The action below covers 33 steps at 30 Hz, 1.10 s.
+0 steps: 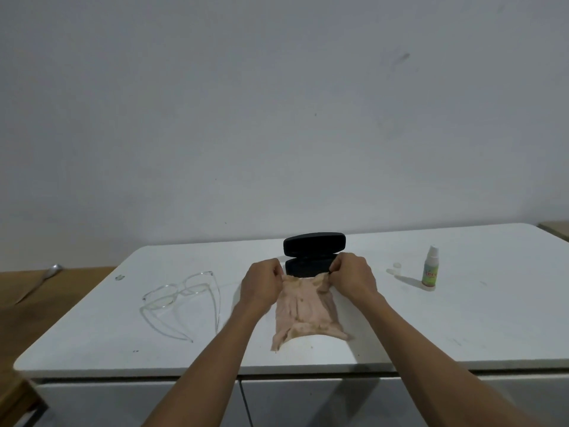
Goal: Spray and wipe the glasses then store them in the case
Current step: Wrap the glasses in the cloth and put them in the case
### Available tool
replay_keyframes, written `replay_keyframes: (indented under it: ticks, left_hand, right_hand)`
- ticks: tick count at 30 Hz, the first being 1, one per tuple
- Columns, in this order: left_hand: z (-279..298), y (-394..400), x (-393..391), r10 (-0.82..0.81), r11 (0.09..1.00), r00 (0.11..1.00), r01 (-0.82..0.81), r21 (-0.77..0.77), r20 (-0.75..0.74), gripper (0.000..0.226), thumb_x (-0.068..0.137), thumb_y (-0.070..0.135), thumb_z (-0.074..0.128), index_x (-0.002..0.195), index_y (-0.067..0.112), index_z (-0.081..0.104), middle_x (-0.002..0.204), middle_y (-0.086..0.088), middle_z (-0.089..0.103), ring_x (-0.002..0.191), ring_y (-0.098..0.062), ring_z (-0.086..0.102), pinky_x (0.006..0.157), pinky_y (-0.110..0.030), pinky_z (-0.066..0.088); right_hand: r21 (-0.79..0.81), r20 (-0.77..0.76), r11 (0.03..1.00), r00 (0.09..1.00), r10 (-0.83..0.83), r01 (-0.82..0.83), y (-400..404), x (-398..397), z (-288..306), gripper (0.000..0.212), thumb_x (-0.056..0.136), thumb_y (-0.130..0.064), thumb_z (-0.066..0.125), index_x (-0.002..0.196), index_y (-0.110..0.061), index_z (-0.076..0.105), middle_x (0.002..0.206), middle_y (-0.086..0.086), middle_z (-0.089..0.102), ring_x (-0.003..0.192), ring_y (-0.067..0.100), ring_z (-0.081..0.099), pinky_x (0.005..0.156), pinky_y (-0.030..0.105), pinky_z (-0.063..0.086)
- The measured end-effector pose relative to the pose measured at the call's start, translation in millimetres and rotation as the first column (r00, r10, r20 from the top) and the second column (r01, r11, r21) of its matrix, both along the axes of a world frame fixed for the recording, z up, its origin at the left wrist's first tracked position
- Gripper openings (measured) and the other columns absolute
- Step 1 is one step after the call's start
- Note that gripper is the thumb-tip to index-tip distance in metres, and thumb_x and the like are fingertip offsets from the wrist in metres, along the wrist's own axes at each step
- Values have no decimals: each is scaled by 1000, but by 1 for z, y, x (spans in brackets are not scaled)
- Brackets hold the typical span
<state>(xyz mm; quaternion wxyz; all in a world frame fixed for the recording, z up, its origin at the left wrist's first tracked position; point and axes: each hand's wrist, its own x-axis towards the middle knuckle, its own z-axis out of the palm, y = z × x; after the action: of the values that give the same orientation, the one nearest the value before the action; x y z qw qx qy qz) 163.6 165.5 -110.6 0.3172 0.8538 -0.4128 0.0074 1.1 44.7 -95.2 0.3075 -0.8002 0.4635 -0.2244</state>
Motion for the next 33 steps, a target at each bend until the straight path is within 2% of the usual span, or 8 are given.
replay_keyframes:
  ticks: [6, 9, 12, 15, 19, 26, 30, 33]
  left_hand:
    - [-5, 4, -3, -3, 997, 999, 7, -72, 49, 18, 89, 17, 69, 107, 17, 65, 102, -1, 62, 97, -21, 56, 77, -41, 52]
    - [-3, 13, -6, -97, 994, 995, 98, -49, 36, 14, 83, 16, 68, 96, 20, 69, 95, 4, 63, 88, -16, 56, 68, -31, 46]
    - [-4, 24, -10, -172, 985, 984, 171, 39, 42, 4, 81, 24, 70, 84, 24, 73, 88, 9, 65, 85, -12, 60, 68, -27, 48]
    - [-4, 34, -12, -217, 972, 973, 208, 109, 78, 14, 81, 39, 70, 86, 27, 74, 96, 9, 64, 96, -11, 58, 75, -29, 48]
    - [6, 48, -19, -275, 942, 958, 252, 222, 83, 47, 72, 60, 66, 102, 25, 76, 110, 5, 69, 102, -16, 64, 85, -39, 56]
    - [15, 82, -30, -347, 892, 934, 301, 337, 86, 74, 59, 70, 66, 118, 25, 71, 123, 8, 65, 118, -16, 59, 93, -40, 53]
    - [18, 90, -35, -351, 889, 931, 299, 346, 98, 84, 65, 83, 64, 125, 24, 68, 133, 7, 64, 121, -15, 59, 98, -40, 51]
    - [17, 93, -37, -362, 874, 923, 288, 392, 128, 76, 71, 77, 65, 128, 27, 66, 134, 4, 61, 123, -16, 54, 98, -37, 49]
  right_hand:
    - [-72, 1, 997, 1000, 20, -20, 0, -6, -3, 19, 78, -7, 63, 87, -22, 69, 92, -1, 69, 86, 25, 65, 65, 30, 47]
    - [-59, -13, 977, 979, 203, -203, 3, -10, 2, 21, 77, -14, 75, 73, -32, 67, 79, -14, 66, 77, 12, 65, 64, 26, 48]
    - [-19, -121, 917, 911, 393, -398, 13, -17, 5, 13, 76, -16, 81, 77, -28, 76, 71, -14, 68, 71, 6, 66, 64, 20, 47]
    - [-27, -222, 885, 866, 447, -464, 22, -24, 7, 10, 78, -20, 80, 86, -25, 80, 80, -10, 72, 78, 8, 69, 74, 26, 55]
    - [-38, -292, 884, 851, 436, -466, 31, -38, 17, 20, 78, -24, 81, 97, -25, 76, 85, -12, 66, 79, 7, 63, 70, 23, 48]
    - [-14, -498, 880, 766, 405, -474, 43, -61, 26, 50, 75, -29, 87, 122, -30, 69, 128, -2, 60, 107, 18, 57, 89, 31, 49]
    - [-61, -398, 880, 820, 412, -472, 50, -62, 29, 41, 84, -26, 80, 124, -27, 69, 130, 1, 61, 102, 17, 57, 85, 28, 46]
    - [-78, -376, 878, 829, 414, -473, 57, -57, 23, 35, 89, -26, 75, 123, -26, 71, 129, 2, 65, 100, 15, 58, 86, 27, 46]
